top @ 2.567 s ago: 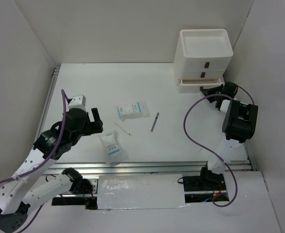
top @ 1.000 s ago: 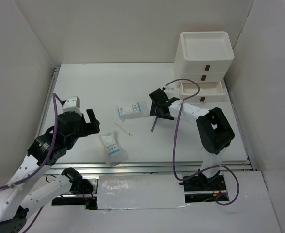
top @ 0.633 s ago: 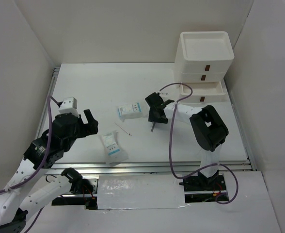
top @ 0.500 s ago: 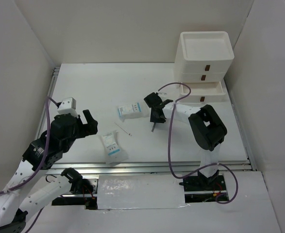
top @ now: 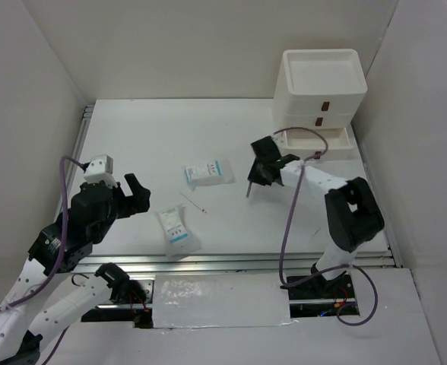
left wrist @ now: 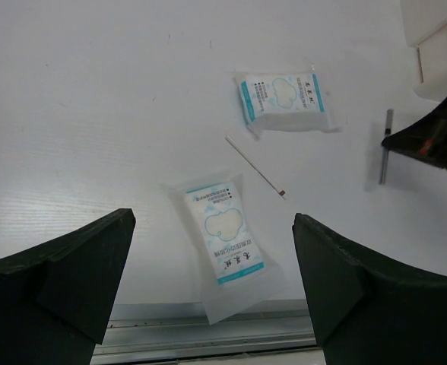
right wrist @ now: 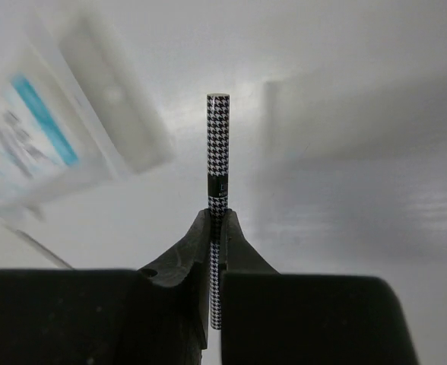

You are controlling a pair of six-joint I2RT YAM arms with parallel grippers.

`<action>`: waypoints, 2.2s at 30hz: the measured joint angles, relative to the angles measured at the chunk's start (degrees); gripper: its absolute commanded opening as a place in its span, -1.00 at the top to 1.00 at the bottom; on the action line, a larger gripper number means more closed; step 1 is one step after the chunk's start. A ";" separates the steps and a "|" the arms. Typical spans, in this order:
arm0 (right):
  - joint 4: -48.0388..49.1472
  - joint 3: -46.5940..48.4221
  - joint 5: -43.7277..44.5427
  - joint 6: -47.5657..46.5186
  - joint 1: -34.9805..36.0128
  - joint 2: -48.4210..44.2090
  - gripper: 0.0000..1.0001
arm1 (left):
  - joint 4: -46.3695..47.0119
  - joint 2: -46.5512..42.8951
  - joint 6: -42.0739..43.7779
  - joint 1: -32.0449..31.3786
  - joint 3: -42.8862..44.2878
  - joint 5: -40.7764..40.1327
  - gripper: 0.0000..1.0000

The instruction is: Organize the makeup

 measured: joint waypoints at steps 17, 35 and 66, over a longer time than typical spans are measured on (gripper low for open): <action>19.74 4.31 0.66 37.86 -30.16 -5.01 1.00 | 0.02 1.40 0.00 0.00 -0.04 0.48 -0.99; 19.41 12.09 -12.15 32.81 -39.80 5.31 -0.43 | 0.00 3.45 -0.02 0.00 -0.15 0.35 -0.99; -15.15 37.40 -7.39 -30.64 18.78 23.58 -0.21 | -2.95 7.34 -2.93 0.37 -0.15 -4.59 -0.99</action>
